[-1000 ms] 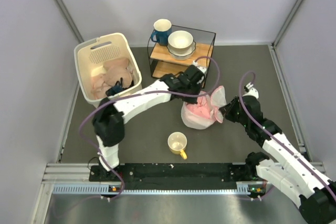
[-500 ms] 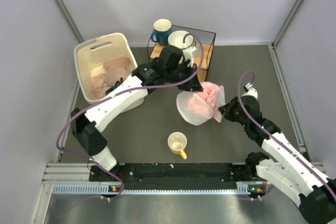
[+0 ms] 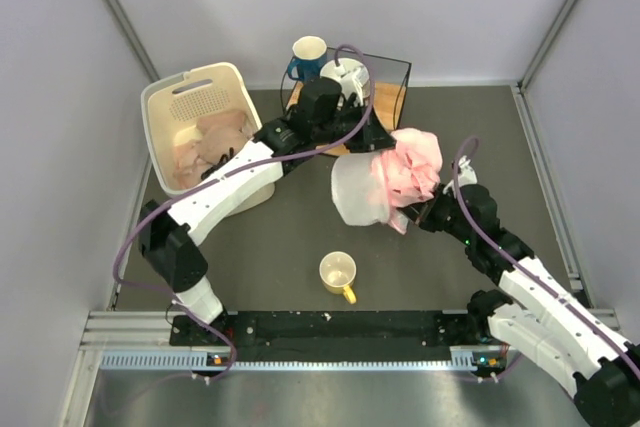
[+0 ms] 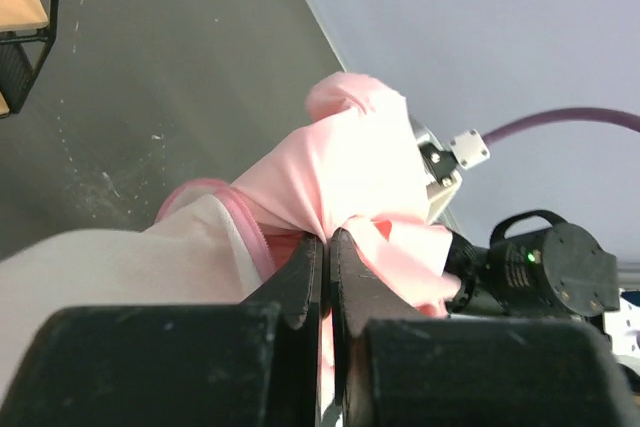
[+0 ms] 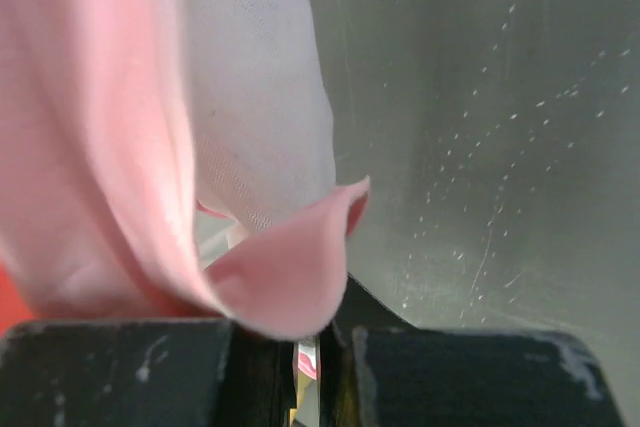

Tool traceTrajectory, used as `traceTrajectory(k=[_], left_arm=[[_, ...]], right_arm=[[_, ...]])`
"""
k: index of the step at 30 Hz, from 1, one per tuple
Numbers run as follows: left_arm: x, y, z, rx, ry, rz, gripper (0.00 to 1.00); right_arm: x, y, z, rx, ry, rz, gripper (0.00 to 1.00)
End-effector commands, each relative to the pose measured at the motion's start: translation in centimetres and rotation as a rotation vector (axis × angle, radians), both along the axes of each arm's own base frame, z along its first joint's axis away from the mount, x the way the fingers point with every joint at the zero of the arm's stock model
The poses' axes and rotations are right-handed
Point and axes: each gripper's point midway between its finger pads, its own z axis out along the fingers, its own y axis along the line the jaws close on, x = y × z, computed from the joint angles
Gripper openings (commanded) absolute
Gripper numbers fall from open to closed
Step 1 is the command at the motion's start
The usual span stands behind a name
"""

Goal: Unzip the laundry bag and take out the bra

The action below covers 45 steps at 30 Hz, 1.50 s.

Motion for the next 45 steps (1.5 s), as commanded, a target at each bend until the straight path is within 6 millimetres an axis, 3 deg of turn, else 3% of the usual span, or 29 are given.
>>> traceTrajectory(k=[1, 3, 7, 10, 15, 16, 18, 19, 22, 25, 27, 28, 34, 37, 39, 40, 41, 43, 45], left_arm=[[1.1, -1.8, 2.5, -0.100, -0.052, -0.007, 0.00], [1.4, -1.7, 2.8, -0.090, -0.064, 0.001, 0.00], [1.3, 0.0, 6.7, -0.119, -0.156, 0.030, 0.00], [1.3, 2.5, 9.6, -0.132, -0.222, 0.065, 0.00], [1.8, 8.0, 12.8, -0.114, -0.305, 0.172, 0.00], [2.0, 8.8, 12.7, -0.097, -0.304, 0.202, 0.00], [2.7, 11.6, 13.6, -0.074, -0.340, 0.278, 0.00], [3.9, 13.7, 13.6, -0.050, -0.345, 0.352, 0.00], [5.9, 19.0, 13.0, 0.018, -0.325, 0.499, 0.00], [8.2, 24.2, 11.0, 0.117, -0.289, 0.658, 0.00], [9.4, 26.5, 9.4, 0.148, -0.240, 0.722, 0.00], [10.2, 28.5, 8.2, 0.172, -0.212, 0.781, 0.00], [12.7, 35.7, 3.0, 0.238, -0.096, 1.002, 0.00], [13.1, 39.0, 0.4, 0.307, -0.047, 1.139, 0.00], [13.0, 39.9, -0.4, 0.333, -0.030, 1.185, 0.12], [12.8, 40.1, -0.8, 0.340, -0.018, 1.199, 0.56], [12.7, 40.0, -0.9, 0.337, -0.018, 1.195, 0.76], [12.4, 39.4, -0.2, 0.315, -0.036, 1.163, 0.99], [11.8, 38.9, 1.1, 0.292, -0.071, 1.141, 0.99]], right_arm=[[-1.0, 1.8, 1.3, 0.031, -0.071, 0.101, 0.00], [-0.8, 1.3, 1.3, 0.022, -0.087, 0.071, 0.00], [-0.2, -1.1, 0.0, -0.058, -0.030, -0.054, 0.00], [-0.1, -2.4, -0.8, -0.105, -0.002, -0.112, 0.00], [0.3, -3.1, -0.2, -0.133, -0.024, -0.134, 0.00], [0.4, -3.1, 0.0, -0.139, -0.030, -0.136, 0.00], [0.7, -3.4, 0.1, -0.153, -0.032, -0.149, 0.00], [0.8, -3.5, 0.5, -0.155, -0.037, -0.154, 0.00], [1.3, -4.1, 1.1, -0.157, -0.050, -0.177, 0.00], [2.0, -5.2, 2.5, -0.168, -0.084, -0.208, 0.00], [2.4, -5.7, 3.5, -0.190, -0.114, -0.206, 0.00], [2.8, -6.2, 4.7, -0.196, -0.139, -0.224, 0.00], [3.4, -8.5, 8.8, -0.277, -0.229, -0.279, 0.00], [3.5, -9.5, 9.9, -0.288, -0.253, -0.315, 0.00], [3.7, -10.1, 10.1, -0.298, -0.255, -0.339, 0.00], [3.8, -10.3, 10.3, -0.297, -0.258, -0.347, 0.00], [4.0, -10.5, 10.5, -0.300, -0.257, -0.355, 0.00], [4.7, -11.3, 10.9, -0.305, -0.254, -0.394, 0.00], [5.6, -12.3, 11.4, -0.308, -0.254, -0.439, 0.00]])
